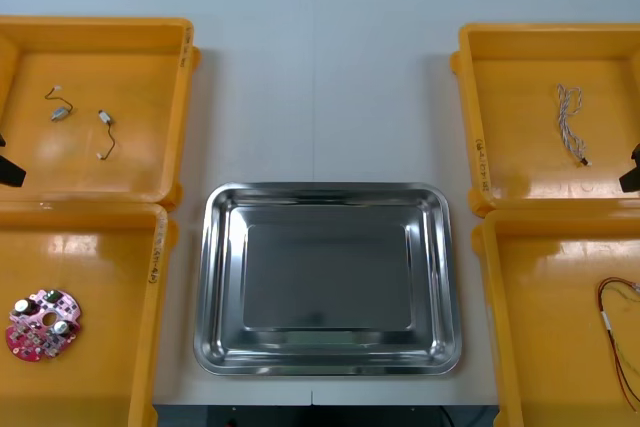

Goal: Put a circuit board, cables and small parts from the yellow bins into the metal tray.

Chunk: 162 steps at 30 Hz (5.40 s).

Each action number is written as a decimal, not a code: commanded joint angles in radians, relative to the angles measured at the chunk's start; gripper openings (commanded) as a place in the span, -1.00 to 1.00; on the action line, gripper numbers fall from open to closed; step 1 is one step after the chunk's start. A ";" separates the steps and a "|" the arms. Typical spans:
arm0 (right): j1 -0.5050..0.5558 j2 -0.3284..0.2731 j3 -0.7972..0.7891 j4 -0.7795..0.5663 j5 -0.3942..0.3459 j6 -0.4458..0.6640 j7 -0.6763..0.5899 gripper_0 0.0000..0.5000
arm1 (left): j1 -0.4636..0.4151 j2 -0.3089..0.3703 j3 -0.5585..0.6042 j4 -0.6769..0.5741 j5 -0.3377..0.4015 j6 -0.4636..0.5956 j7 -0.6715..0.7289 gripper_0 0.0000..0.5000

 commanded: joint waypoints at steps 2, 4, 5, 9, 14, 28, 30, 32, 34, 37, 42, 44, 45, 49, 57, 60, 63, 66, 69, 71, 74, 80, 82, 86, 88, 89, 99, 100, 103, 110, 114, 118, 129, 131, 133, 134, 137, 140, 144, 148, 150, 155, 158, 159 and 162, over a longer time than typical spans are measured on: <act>0.086 0.002 -0.003 -0.069 0.003 -0.036 0.054 1.00 | 0.071 0.049 -0.008 -0.079 0.023 0.004 -0.132 1.00; 0.104 0.011 -0.012 -0.080 0.002 -0.036 0.054 1.00 | 0.088 0.049 -0.008 -0.094 0.026 0.001 -0.138 1.00; 0.110 0.017 -0.017 -0.083 0.000 -0.036 0.054 1.00 | 0.092 0.049 -0.008 -0.101 0.026 -0.002 -0.139 1.00; 0.145 0.048 -0.044 -0.100 0.000 -0.037 0.062 1.00 | 0.129 0.049 -0.008 -0.134 0.029 -0.019 -0.155 1.00; 0.201 0.051 -0.047 -0.150 0.025 -0.053 0.066 1.00 | 0.163 0.049 -0.016 -0.160 0.018 -0.021 -0.211 1.00; 0.352 0.060 -0.063 -0.219 0.029 -0.109 0.066 1.00 | 0.193 0.049 -0.100 -0.176 -0.017 -0.071 -0.267 1.00; 0.366 0.080 -0.063 -0.221 0.034 -0.111 0.066 1.00 | 0.193 0.049 -0.117 -0.177 -0.028 -0.073 -0.276 1.00; 0.380 0.100 -0.061 -0.229 0.049 -0.111 0.069 1.00 | 0.203 0.049 -0.125 -0.177 -0.034 -0.077 -0.280 1.00; 0.400 0.123 -0.061 -0.242 0.074 -0.123 0.071 1.00 | 0.218 0.049 -0.134 -0.179 -0.048 -0.087 -0.290 1.00; 0.422 0.143 -0.061 -0.253 0.094 -0.140 0.074 1.00 | 0.230 0.049 -0.146 -0.186 -0.062 -0.099 -0.300 1.00; 0.466 0.166 -0.061 -0.258 0.095 -0.195 0.080 1.00 | 0.242 0.049 -0.178 -0.197 -0.085 -0.120 -0.308 1.00; 0.483 0.168 -0.061 -0.261 0.095 -0.218 0.083 1.00 | 0.246 0.049 -0.191 -0.197 -0.091 -0.136 -0.308 1.00; 0.494 0.168 -0.061 -0.264 0.095 -0.235 0.086 1.00 | 0.252 0.049 -0.197 -0.197 -0.096 -0.147 -0.308 1.00; 0.515 0.168 -0.061 -0.266 0.094 -0.263 0.094 1.00 | 0.265 0.049 -0.218 -0.197 -0.109 -0.182 -0.310 1.00; 0.563 0.168 -0.052 -0.264 0.109 -0.324 0.104 1.00 | 0.298 0.042 -0.243 -0.197 -0.139 -0.223 -0.314 1.00; 0.572 0.171 -0.037 -0.264 0.124 -0.337 0.108 1.00 | 0.313 0.042 -0.252 -0.197 -0.148 -0.240 -0.314 1.00; 0.583 0.169 -0.015 -0.264 0.144 -0.353 0.106 1.00 | 0.330 0.042 -0.254 -0.196 -0.154 -0.263 -0.316 1.00; 0.595 0.169 -0.005 -0.264 0.158 -0.370 0.106 1.00 | 0.333 0.042 -0.266 -0.197 -0.171 -0.266 -0.319 1.00; 0.595 0.180 0.008 -0.264 0.169 -0.367 0.100 1.00 | 0.333 0.042 -0.281 -0.197 -0.200 -0.275 -0.323 1.00; 0.595 0.194 0.017 -0.264 0.178 -0.367 0.097 1.00 | 0.333 0.042 -0.295 -0.197 -0.224 -0.288 -0.329 1.00; 0.595 0.208 0.028 -0.264 0.196 -0.367 0.095 1.00 | 0.338 0.042 -0.301 -0.196 -0.234 -0.306 -0.336 1.00; 0.595 0.240 0.035 -0.264 0.218 -0.367 0.092 1.00 | 0.345 0.042 -0.323 -0.196 -0.243 -0.318 -0.343 1.00; 0.595 0.240 0.040 -0.264 0.226 -0.367 0.092 1.00 | 0.351 0.042 -0.326 -0.194 -0.255 -0.318 -0.343 1.00; 0.604 0.241 0.045 -0.264 0.227 -0.389 0.092 1.00 | 0.371 0.049 -0.326 -0.196 -0.260 -0.334 -0.349 1.00; 0.609 0.240 0.045 -0.264 0.226 -0.395 0.092 1.00 | 0.376 0.053 -0.326 -0.196 -0.260 -0.337 -0.354 1.00; 0.613 0.240 0.045 -0.264 0.226 -0.401 0.092 1.00 | 0.379 0.054 -0.326 -0.196 -0.260 -0.337 -0.357 1.00; 0.635 0.240 0.045 -0.213 0.199 -0.484 0.095 0.82 | 0.417 0.054 -0.326 -0.193 -0.286 -0.387 -0.375 1.00; 0.635 0.240 0.045 -0.213 0.199 -0.485 0.092 0.71 | 0.417 0.054 -0.327 -0.193 -0.286 -0.390 -0.377 1.00; 0.639 0.240 0.045 -0.213 0.198 -0.490 0.092 0.21 | 0.419 0.054 -0.327 -0.193 -0.289 -0.390 -0.382 1.00; 0.645 0.240 0.045 -0.213 0.193 -0.490 0.091 -1.00 | 0.446 0.054 -0.327 -0.190 -0.301 -0.432 -0.392 1.00; 0.645 0.240 0.043 -0.213 0.187 -0.496 0.085 -1.00 | 0.450 0.054 -0.333 -0.185 -0.303 -0.443 -0.397 1.00; 0.618 0.240 0.022 -0.221 0.183 -0.459 0.085 -1.00 | 0.456 0.054 -0.335 -0.179 -0.303 -0.455 -0.400 1.00; 0.451 0.240 -0.130 -0.348 0.164 -0.113 0.066 -1.00 | 0.471 0.054 -0.335 -0.177 -0.309 -0.476 -0.403 1.00; 0.414 0.240 -0.155 -0.358 0.157 -0.051 0.063 -1.00 | 0.476 0.054 -0.335 -0.177 -0.313 -0.484 -0.403 1.00; 0.366 0.240 -0.179 -0.368 0.150 0.016 0.060 -1.00 | 0.480 0.054 -0.335 -0.176 -0.320 -0.490 -0.403 1.00; 0.356 0.240 -0.186 -0.373 0.149 0.029 0.058 -1.00 | 0.480 0.054 -0.335 -0.176 -0.320 -0.490 -0.403 1.00; 0.303 0.240 -0.209 -0.397 0.143 0.093 0.058 -1.00 | 0.482 0.054 -0.335 -0.173 -0.321 -0.490 -0.406 1.00; 0.244 0.240 -0.212 -0.413 0.134 0.111 0.057 -1.00 | 0.486 0.059 -0.335 -0.171 -0.323 -0.492 -0.408 1.00; 0.162 0.240 -0.212 -0.428 0.095 0.111 0.054 -1.00 | 0.489 0.060 -0.335 -0.171 -0.326 -0.495 -0.409 1.00; 0.095 0.240 -0.212 -0.428 0.022 0.111 0.054 -1.00 | 0.489 0.060 -0.335 -0.171 -0.327 -0.495 -0.415 -0.98; 0.078 0.240 -0.212 -0.428 -0.009 0.111 0.057 -1.00 | 0.491 0.060 -0.336 -0.171 -0.326 -0.498 -0.415 -1.00; 0.020 0.234 -0.209 -0.428 -0.109 0.111 0.057 -1.00 | 0.491 0.060 -0.336 -0.171 -0.326 -0.501 -0.417 -1.00; -0.011 0.221 -0.190 -0.428 -0.155 0.111 0.062 -1.00 | 0.489 0.062 -0.335 -0.173 -0.326 -0.501 -0.415 -1.00; -0.019 0.218 -0.186 -0.428 -0.164 0.111 0.062 -1.00 | 0.489 0.062 -0.335 -0.173 -0.326 -0.501 -0.415 -1.00; -0.060 0.206 -0.140 -0.430 -0.204 0.111 0.068 -1.00 | 0.483 0.062 -0.335 -0.173 -0.320 -0.501 -0.414 -1.00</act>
